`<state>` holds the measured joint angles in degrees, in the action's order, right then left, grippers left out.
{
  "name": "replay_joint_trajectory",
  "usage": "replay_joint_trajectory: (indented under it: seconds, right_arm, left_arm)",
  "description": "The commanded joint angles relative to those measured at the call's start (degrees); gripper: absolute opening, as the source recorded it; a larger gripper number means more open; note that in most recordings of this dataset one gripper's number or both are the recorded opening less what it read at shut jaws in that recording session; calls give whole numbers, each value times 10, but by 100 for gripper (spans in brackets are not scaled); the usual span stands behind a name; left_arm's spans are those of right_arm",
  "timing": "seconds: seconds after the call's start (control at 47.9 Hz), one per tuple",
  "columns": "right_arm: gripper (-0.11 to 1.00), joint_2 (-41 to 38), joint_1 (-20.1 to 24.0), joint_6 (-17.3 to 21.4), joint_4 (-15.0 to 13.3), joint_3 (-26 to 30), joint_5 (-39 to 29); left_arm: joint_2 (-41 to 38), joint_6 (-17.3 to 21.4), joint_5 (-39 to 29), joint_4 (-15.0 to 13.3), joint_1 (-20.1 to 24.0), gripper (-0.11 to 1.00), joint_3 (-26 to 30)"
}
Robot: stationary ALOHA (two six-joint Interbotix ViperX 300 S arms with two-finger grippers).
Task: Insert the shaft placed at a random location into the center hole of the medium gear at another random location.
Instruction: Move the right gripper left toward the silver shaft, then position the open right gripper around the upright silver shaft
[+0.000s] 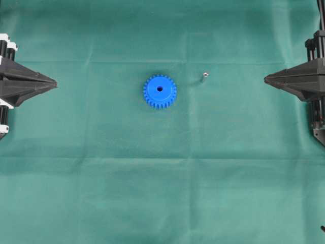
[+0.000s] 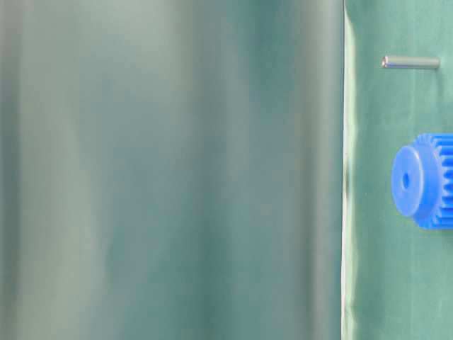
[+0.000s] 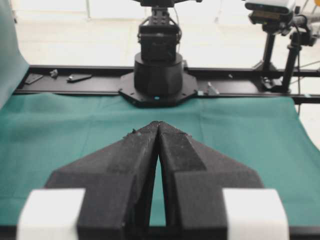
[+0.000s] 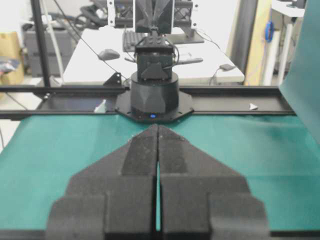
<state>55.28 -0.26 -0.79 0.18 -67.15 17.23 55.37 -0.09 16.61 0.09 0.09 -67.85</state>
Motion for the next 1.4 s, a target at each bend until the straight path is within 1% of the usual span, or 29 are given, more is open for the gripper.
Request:
replay_joint_trajectory:
  seconds: [0.0,0.125,0.271,0.376,0.48,0.543,0.585,0.626,0.71,0.793,0.856,0.898,0.94,1.023,1.148,1.378]
  right_arm:
    - [1,-4,2,7,0,5,-3]
    - [1,-20,0,7,0,11,-9]
    - [1,-31,-7,5,0,9,-9]
    - [1,-41,-21,5,0,7,-8]
    - [1,-68,-45,5,0,3,-2]
    - [5,-90,-57,6,0,1,6]
    - [12,-105,-63,6,0,0,13]
    - [21,-122,-69,5,0,0,21]
    - [44,-163,-78,4,0,1,43]
    - [70,-198,-84,-4,-1,0,58]
    - [86,-223,-91,-7,0,1,70]
    - [93,-241,-96,-8,-1,1,80]
    - [92,-258,-101,-8,0,2,90]
    - [85,-295,-115,-9,0,0,114]
    - [86,-345,-127,-9,0,2,140]
    - [86,-420,-129,-9,3,13,166]
  left_arm:
    - [-8,-9,-14,3,-11,0,25]
    - [-9,-18,-18,4,-11,0,25]
    - [-9,-18,-18,4,-11,0,25]
    - [-9,-18,-18,4,-11,0,25]
    - [-9,-18,-18,4,-11,0,25]
    - [-9,-18,-18,5,-11,0,25]
    - [-9,-18,-18,4,-11,0,25]
    - [-9,-18,-18,5,-11,0,25]
    - [-9,-18,-19,4,-11,0,24]
    - [-9,-18,-18,5,-11,0,25]
    - [-9,-18,-18,5,-11,0,25]
    - [-9,-18,-18,5,-11,0,24]
    - [-9,-18,-18,5,-11,0,24]
    - [-9,-18,-19,5,-11,0,24]
    - [-9,-18,-18,4,-11,0,24]
    - [-9,-18,-21,4,-10,0,23]
